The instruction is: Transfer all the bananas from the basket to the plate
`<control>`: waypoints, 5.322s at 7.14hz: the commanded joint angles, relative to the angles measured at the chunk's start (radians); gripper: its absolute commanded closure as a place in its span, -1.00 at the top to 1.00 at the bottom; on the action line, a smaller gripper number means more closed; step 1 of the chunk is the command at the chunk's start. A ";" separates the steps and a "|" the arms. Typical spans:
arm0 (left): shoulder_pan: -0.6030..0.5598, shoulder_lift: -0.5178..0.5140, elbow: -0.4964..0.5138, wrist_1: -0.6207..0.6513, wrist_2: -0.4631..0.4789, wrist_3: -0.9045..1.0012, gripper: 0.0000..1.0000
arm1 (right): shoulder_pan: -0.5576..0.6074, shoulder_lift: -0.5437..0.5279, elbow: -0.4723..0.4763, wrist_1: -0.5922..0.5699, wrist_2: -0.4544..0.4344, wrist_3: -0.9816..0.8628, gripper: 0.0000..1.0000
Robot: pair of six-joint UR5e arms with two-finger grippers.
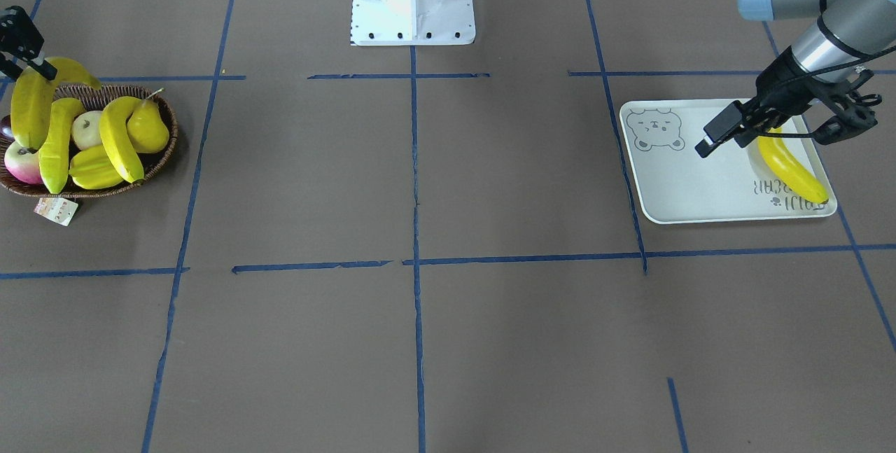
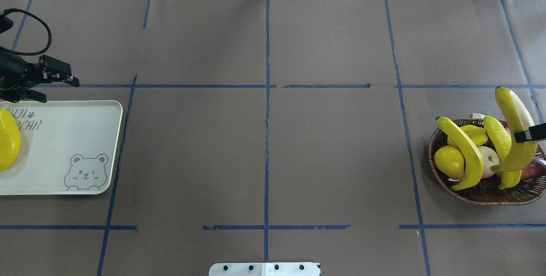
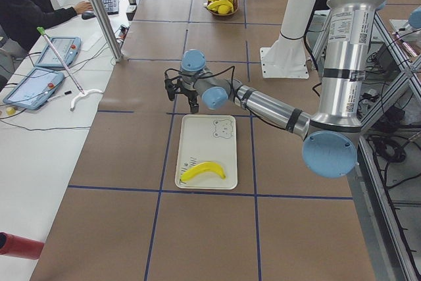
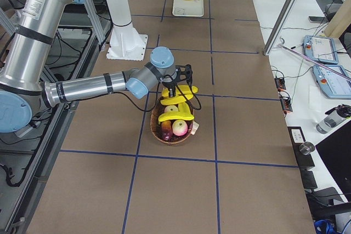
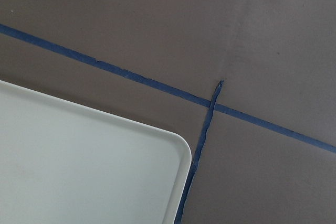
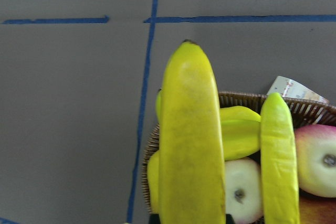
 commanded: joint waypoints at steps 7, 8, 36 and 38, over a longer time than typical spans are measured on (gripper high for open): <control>0.186 -0.331 0.034 -0.303 0.041 -0.587 0.99 | -0.415 0.640 -0.053 -0.001 -0.283 0.697 -0.99; 0.221 -0.362 0.035 -0.306 0.052 -0.591 0.99 | -0.497 0.661 -0.045 0.000 -0.372 0.727 -0.99; 0.165 0.110 -0.054 0.029 0.212 0.030 -1.00 | -0.601 0.601 -0.011 -0.017 -0.575 0.715 1.00; 0.167 0.126 0.025 0.023 0.224 0.032 -1.00 | -0.590 0.601 -0.019 -0.020 -0.578 0.714 1.00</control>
